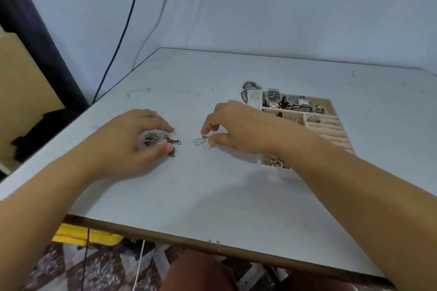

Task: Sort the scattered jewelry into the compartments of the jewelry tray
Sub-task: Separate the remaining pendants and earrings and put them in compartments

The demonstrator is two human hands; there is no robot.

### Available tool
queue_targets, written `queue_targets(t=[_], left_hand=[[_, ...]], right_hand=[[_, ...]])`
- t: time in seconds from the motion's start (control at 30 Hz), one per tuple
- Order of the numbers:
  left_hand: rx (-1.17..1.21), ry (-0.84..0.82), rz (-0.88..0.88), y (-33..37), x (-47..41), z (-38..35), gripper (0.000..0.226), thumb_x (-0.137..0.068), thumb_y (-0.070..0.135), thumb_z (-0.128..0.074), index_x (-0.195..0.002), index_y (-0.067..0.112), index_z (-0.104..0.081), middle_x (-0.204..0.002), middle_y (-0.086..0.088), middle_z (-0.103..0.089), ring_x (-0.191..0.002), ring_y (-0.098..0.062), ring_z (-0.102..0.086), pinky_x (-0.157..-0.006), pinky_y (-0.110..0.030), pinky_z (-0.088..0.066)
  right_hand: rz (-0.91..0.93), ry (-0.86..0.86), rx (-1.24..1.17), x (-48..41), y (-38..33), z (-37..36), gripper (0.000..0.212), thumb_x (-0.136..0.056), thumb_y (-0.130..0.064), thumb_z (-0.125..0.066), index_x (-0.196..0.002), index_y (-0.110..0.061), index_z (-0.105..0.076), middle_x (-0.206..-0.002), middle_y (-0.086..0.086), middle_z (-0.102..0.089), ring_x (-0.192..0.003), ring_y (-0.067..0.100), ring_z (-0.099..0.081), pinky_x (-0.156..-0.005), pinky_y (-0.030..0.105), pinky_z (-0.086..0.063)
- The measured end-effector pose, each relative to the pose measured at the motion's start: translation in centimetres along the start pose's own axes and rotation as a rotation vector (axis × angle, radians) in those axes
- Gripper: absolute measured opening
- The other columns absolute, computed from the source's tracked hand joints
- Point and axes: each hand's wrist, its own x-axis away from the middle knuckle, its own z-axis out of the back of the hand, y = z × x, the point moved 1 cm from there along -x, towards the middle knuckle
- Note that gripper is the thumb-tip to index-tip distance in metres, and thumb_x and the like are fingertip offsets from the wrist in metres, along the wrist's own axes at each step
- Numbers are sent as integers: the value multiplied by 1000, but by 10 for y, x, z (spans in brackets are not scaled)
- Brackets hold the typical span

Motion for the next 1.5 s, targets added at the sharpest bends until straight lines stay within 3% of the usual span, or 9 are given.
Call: queue_targets(t=[0.27, 0.4, 0.63, 0.77, 0.87, 1.0, 1.13, 1.33, 1.5], left_hand=[[51, 11, -24, 17, -26, -20, 34, -80, 60, -54, -97, 36, -71, -104, 15, -60, -105, -6, -51, -87, -26, -43], [73, 26, -3, 19, -30, -26, 41, -72, 72, -53, -91, 40, -70, -100, 19, -58, -103, -5, -50, -85, -29, -45], [102, 29, 15, 18, -29, -25, 19, -79, 53, -63, -91, 40, -70, -101, 21, -57, -105, -4, -48, -91, -31, -42], [88, 21, 15, 13, -24, -19, 22, -79, 52, -65, -97, 40, -69, -103, 23, -56, -107, -2, -46, -86, -23, -40], [85, 4, 16, 8, -18, -13, 26, -77, 51, -67, -101, 40, -68, -104, 23, -56, -106, 0, -46, -84, -18, -39], [80, -39, 17, 6, -14, -13, 27, -77, 54, -64, -101, 43, -67, -104, 24, -55, -104, 0, -48, -85, -18, -39], [79, -37, 18, 7, -16, -15, 29, -78, 54, -64, -103, 41, -67, -104, 24, -55, -103, 1, -48, -83, -14, -36], [61, -50, 6, 19, -32, -19, 31, -81, 56, -59, -105, 38, -67, -99, 22, -54, -100, -2, -47, -80, -20, -36], [40, -197, 7, 31, -57, -23, 31, -84, 53, -58, -113, 44, -62, -96, 19, -53, -98, -6, -43, -83, -24, -34]], right_hand=[[-57, 59, -33, -24, 2, -14, 13, -86, -29, -60, -96, -29, -69, -77, -17, -48, -83, 8, -49, -82, 33, -47], [-46, 58, -33, -24, 5, -12, 10, -85, -25, -58, -89, -23, -67, -80, -13, -57, -80, 9, -53, -76, 28, -47], [-118, -18, 58, -24, 7, -14, 11, -90, -24, -44, -86, -21, -53, -94, -3, -53, -85, 18, -52, -81, 41, -49], [-133, -8, -32, -15, 4, -4, 7, -89, -30, -52, -90, -23, -54, -87, -10, -53, -83, 15, -52, -72, 31, -46], [-163, -77, -53, -7, -3, 0, 22, -82, -45, -63, -92, -26, -59, -79, -16, -51, -74, 5, -51, -60, 24, -39], [-201, -152, -151, -10, -5, -4, 18, -81, -38, -68, -88, -22, -64, -75, -13, -58, -73, 3, -53, -66, 23, -43], [-205, -245, -106, -14, -8, -3, 21, -86, -37, -63, -93, -18, -65, -87, -4, -65, -80, 12, -56, -73, 28, -45], [-196, -73, -157, -5, 2, 4, 11, -82, -30, -68, -83, -24, -59, -76, -13, -56, -68, 0, -50, -60, 20, -38], [-221, 27, -105, 4, 10, 10, 11, -87, -16, -60, -97, -18, -60, -77, -8, -60, -78, 11, -57, -70, 26, -45]])
